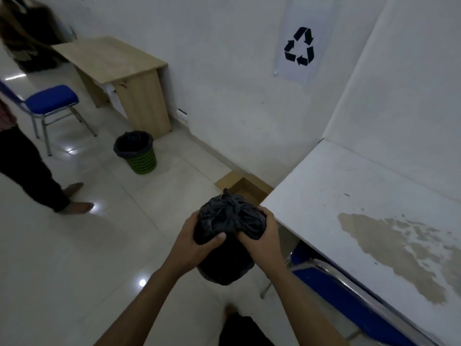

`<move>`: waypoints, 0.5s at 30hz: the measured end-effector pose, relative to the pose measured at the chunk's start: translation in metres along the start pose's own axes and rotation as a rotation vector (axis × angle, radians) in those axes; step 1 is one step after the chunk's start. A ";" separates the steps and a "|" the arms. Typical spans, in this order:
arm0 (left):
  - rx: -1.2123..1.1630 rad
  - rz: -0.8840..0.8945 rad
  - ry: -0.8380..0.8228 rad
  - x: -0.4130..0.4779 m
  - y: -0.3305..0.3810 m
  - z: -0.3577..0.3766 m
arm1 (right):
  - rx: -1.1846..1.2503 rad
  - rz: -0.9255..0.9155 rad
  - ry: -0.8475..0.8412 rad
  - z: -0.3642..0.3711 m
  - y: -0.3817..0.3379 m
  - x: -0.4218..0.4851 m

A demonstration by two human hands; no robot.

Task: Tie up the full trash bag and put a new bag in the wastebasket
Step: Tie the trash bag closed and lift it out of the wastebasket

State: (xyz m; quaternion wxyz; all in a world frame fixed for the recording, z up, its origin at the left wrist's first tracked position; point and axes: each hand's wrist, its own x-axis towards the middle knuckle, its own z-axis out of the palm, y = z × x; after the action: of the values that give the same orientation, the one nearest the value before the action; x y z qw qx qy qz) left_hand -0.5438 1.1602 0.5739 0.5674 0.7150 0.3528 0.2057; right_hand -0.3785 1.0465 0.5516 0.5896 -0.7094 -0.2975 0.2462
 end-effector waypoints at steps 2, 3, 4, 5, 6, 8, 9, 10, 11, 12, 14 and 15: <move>-0.003 0.011 -0.020 0.040 0.000 -0.010 | -0.025 -0.010 0.035 0.012 0.001 0.032; -0.006 0.012 -0.031 0.059 0.001 -0.014 | -0.033 -0.009 0.052 0.017 0.001 0.049; -0.010 0.013 -0.042 0.078 0.002 -0.016 | -0.033 -0.008 0.070 0.021 0.002 0.067; -0.011 0.017 -0.054 0.098 0.004 -0.018 | -0.027 -0.002 0.084 0.024 0.002 0.085; -0.012 0.022 -0.064 0.118 0.005 -0.020 | -0.024 0.006 0.087 0.027 0.003 0.104; -0.004 0.012 -0.079 0.157 0.007 -0.026 | -0.032 0.047 0.087 0.033 0.006 0.141; 0.008 0.008 -0.091 0.177 0.008 -0.028 | -0.037 0.061 0.092 0.035 0.007 0.158; 0.021 0.009 -0.106 0.197 0.009 -0.031 | -0.040 0.063 0.095 0.036 0.008 0.176; 0.031 0.013 -0.124 0.218 0.010 -0.035 | -0.039 0.065 0.095 0.037 0.007 0.194; 0.033 0.017 -0.141 0.238 0.011 -0.039 | -0.034 0.067 0.095 0.039 0.006 0.212; 0.034 0.019 -0.180 0.275 0.013 -0.045 | -0.025 0.070 0.106 0.043 0.005 0.244; 0.037 0.019 -0.205 0.292 0.015 -0.046 | -0.025 0.064 0.121 0.045 0.005 0.257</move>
State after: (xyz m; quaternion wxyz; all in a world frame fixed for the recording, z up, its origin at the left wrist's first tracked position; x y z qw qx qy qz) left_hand -0.3772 1.4054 0.5695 0.5853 0.7459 0.2897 0.1307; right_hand -0.2286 1.2601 0.5390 0.5894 -0.7395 -0.2415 0.2177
